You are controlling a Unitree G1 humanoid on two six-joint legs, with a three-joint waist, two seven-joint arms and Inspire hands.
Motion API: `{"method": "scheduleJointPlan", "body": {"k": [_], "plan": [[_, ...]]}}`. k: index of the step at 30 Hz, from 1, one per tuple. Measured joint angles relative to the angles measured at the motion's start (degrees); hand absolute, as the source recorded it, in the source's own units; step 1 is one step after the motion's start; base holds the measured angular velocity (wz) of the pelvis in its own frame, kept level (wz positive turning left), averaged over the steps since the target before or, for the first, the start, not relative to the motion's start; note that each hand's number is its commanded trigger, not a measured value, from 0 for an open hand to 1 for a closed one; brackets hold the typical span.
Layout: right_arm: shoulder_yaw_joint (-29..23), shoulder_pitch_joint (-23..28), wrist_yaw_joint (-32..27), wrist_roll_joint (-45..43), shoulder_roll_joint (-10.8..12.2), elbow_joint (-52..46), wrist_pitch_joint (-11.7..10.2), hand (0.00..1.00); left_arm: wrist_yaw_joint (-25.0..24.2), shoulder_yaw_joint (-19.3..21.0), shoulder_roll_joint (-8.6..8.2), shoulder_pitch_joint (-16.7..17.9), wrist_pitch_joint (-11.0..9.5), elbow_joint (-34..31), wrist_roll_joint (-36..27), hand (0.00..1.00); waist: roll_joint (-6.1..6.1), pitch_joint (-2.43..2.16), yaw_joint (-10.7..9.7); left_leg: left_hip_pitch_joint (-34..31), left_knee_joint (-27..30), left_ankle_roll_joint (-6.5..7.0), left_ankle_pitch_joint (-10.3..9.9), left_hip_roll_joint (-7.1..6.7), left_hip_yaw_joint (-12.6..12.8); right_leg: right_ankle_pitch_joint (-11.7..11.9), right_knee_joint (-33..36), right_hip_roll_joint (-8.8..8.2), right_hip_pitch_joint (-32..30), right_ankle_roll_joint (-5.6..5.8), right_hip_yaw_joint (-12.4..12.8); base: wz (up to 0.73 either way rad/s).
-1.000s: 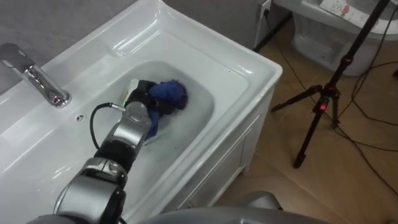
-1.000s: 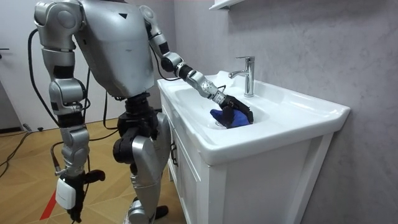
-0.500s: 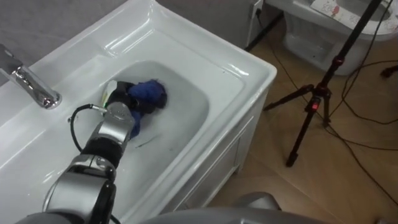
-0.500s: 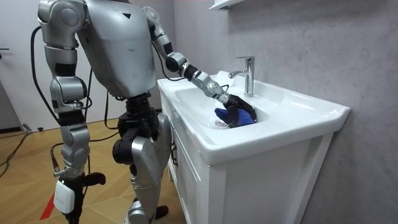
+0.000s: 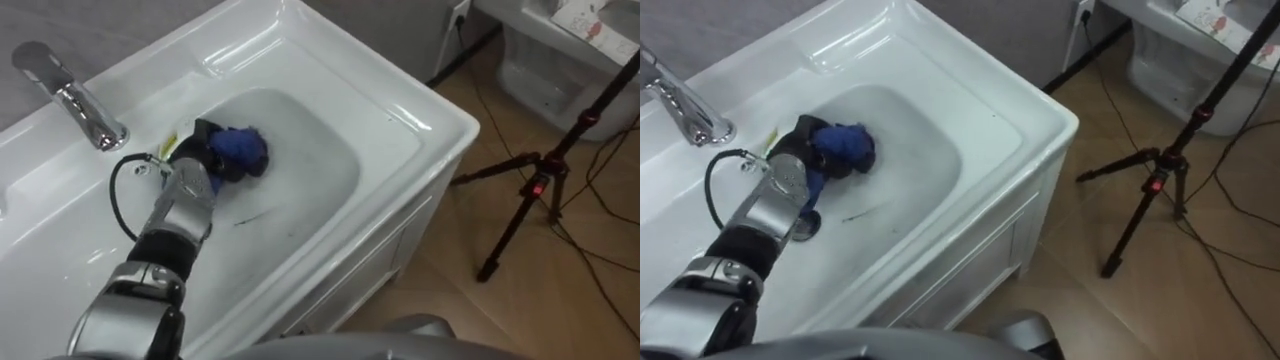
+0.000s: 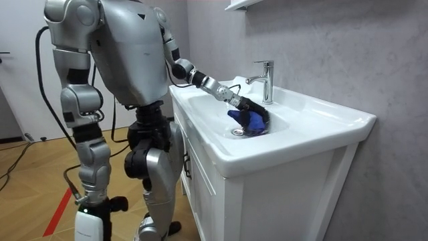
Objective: Wipe basin
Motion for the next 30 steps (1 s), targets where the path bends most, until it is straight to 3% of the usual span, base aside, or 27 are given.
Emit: {"method": "scheduleJointPlan", "body": {"k": [4,7,12,23,30], "plan": [[4.0,-1.6,0.0,0.1,-0.2,0.9,-2.1,0.0,-2.9,-5.8,0.44,6.5,-0.5,-5.7,4.9,1.0,0.06,-0.11,1.3,-1.3,0.7,0.28,0.1,-0.75,-2.7,-0.3,-1.1,-0.93,0.2,-0.06,-2.3,0.31],[5.5,-4.2,0.1,0.3,-0.4,2.5,-3.0,0.0,-5.5,-11.5,1.77,9.3,-1.2,-11.3,7.9,1.0,0.02,-0.09,2.6,-1.7,0.7,0.59,0.3,-1.27,-4.4,-0.7,-1.1,-1.49,0.2,0.2,-3.6,0.31],[6.7,-6.3,0.6,0.1,-1.3,4.4,-6.3,0.0,-9.9,-16.2,2.46,12.5,-2.2,-18.7,15.3,1.0,0.11,-0.1,3.3,-2.0,0.8,1.0,0.6,-2.02,-6.2,-1.0,-1.8,-2.22,1.1,0.48,-5.3,0.21],[6.7,-5.5,1.7,2.8,-1.6,6.1,-6.3,0.0,-15.8,-16.3,5.81,15.9,-2.8,-25.6,15.2,1.0,0.33,-0.12,3.3,-2.7,0.7,0.96,0.6,-2.04,-7.6,-1.6,-1.8,-2.26,1.0,0.2,-6.6,0.06],[6.6,-5.8,2.1,2.9,-2.6,6.2,-6.3,0.0,-18.5,-15.6,7.81,18.6,-2.7,-28.9,15.3,1.0,0.77,-0.42,3.4,-2.6,0.7,0.96,0.6,-2.03,-7.6,-1.6,-1.8,-2.29,1.0,0.18,-6.9,0.0]]}}
